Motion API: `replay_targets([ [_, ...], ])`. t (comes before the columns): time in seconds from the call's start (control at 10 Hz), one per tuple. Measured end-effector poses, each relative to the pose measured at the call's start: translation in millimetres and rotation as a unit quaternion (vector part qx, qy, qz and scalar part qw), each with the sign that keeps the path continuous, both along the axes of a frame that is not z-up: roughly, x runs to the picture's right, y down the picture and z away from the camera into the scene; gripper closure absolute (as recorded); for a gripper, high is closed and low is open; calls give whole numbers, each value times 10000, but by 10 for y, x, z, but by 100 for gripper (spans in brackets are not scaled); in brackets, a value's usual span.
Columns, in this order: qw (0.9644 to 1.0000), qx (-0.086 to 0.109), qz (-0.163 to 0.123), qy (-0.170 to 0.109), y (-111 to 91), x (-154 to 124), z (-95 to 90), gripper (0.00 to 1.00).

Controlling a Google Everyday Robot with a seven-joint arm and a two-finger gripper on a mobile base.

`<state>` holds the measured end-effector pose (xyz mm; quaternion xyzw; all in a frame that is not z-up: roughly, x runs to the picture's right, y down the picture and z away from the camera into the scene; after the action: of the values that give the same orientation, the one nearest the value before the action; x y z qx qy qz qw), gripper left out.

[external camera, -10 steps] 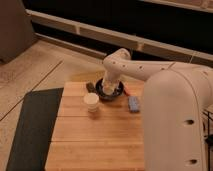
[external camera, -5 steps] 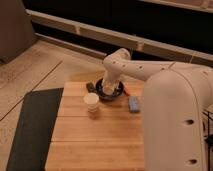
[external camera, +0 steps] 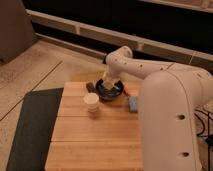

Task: Place the bottle in the ceramic bowl

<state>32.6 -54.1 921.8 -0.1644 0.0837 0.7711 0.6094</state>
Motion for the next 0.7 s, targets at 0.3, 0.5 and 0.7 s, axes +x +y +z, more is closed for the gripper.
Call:
replay_targets([
  [0.3,9999,-142,72,-52,83,-35,63,79],
  [0.5,9999,-139,70,-53,79,-38,61,84],
  [0.7,9999,-140,71,-53,81,-38,61,80],
])
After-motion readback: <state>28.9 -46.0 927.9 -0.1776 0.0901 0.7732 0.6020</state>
